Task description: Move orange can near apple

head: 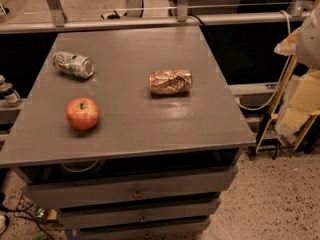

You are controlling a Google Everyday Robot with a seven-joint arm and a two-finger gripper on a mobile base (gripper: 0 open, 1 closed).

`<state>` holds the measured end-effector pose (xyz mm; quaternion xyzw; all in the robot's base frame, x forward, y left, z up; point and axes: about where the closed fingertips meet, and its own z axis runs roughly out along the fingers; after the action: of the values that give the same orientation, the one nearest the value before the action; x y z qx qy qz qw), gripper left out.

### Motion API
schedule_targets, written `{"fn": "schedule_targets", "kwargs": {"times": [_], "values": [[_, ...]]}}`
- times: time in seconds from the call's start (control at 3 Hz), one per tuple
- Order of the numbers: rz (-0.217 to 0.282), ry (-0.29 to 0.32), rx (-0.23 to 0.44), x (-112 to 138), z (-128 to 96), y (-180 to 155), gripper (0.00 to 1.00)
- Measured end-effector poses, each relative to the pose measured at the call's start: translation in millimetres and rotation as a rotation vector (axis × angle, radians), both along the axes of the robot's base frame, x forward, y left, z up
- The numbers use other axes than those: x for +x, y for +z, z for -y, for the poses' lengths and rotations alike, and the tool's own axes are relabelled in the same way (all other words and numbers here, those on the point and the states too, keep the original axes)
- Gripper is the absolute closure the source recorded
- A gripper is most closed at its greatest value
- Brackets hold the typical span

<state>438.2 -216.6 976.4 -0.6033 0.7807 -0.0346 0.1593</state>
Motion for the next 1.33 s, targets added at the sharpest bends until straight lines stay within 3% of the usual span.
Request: {"fn": "schedule_targets", "kwargs": {"times": [0.33,0.67,1.0,1.33], "values": [[0.0,0.0,0.0,0,0,0,0.0],[-0.003,0.001,0.048,7,-3,-7,0.0],[-0.004,0.087,0.189,66,-35,-36,0.0],[-0.02,0.162,0.282,109,-70,-60,0.0]]}}
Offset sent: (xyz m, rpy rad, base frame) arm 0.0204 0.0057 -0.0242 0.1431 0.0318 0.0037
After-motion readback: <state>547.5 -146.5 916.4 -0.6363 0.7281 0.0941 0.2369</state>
